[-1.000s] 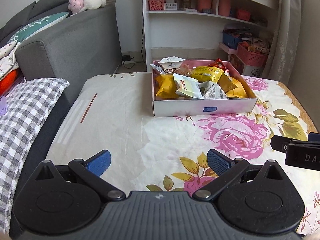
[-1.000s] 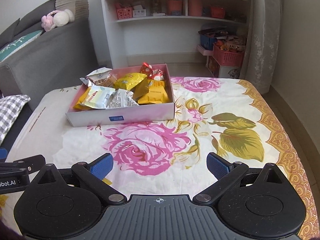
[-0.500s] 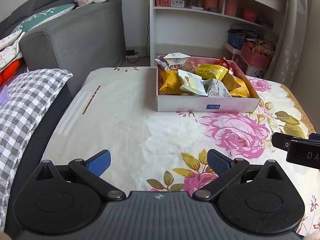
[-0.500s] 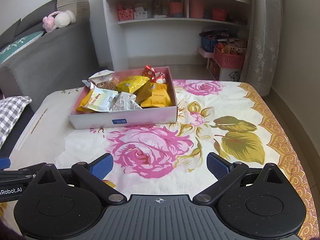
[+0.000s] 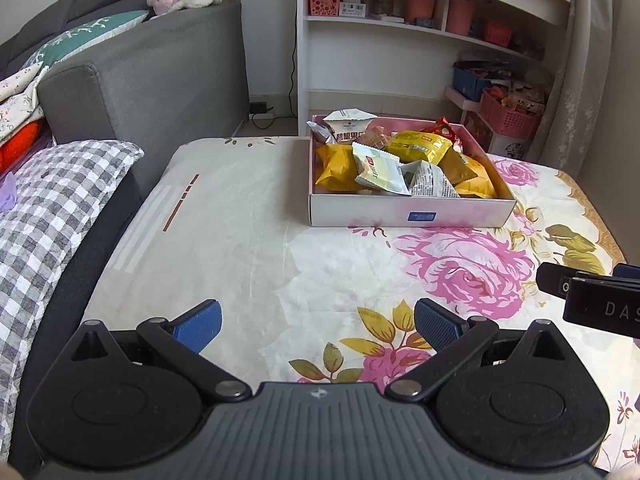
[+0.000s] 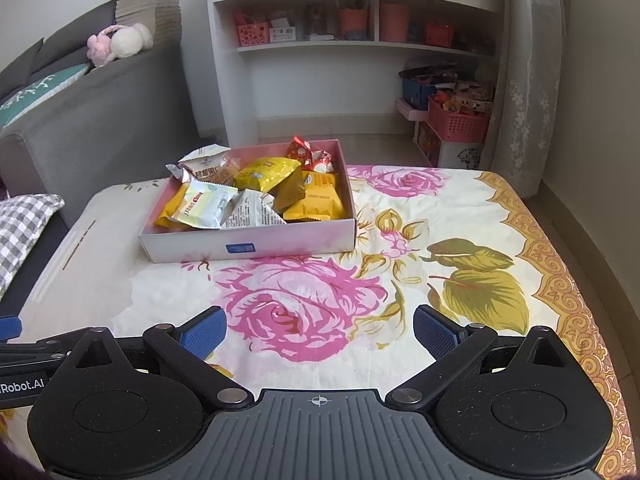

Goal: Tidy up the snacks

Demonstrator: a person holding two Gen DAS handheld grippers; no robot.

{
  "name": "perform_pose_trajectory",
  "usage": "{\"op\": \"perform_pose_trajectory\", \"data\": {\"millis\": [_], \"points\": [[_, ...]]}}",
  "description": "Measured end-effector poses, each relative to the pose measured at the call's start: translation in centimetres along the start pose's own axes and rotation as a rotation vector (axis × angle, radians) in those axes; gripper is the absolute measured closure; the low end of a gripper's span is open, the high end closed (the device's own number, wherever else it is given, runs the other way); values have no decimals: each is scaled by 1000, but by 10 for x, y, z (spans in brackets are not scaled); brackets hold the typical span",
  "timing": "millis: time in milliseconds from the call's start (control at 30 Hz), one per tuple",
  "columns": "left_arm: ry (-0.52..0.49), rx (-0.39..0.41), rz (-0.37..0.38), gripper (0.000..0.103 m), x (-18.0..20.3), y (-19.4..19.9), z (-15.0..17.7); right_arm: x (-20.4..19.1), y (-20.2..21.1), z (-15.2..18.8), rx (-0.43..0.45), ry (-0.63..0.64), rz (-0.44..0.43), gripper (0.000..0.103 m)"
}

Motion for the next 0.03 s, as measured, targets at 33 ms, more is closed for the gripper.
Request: {"op": "perform_pose_trajectory", "data": {"millis": [33], "points": [[-1,-1,0,0,0,0,0,0,0,0,0,0,0,2]]}}
Point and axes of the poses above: each gripper's, at about its wrist camera, not at the fingertips, and y roughly against the way its jaws point, x to its right, z to its underside, the point moved 3 cm from there along -y, roughly the way its jaws point, and after that the axes turned 10 degrees about y, right-handed, at the moved point
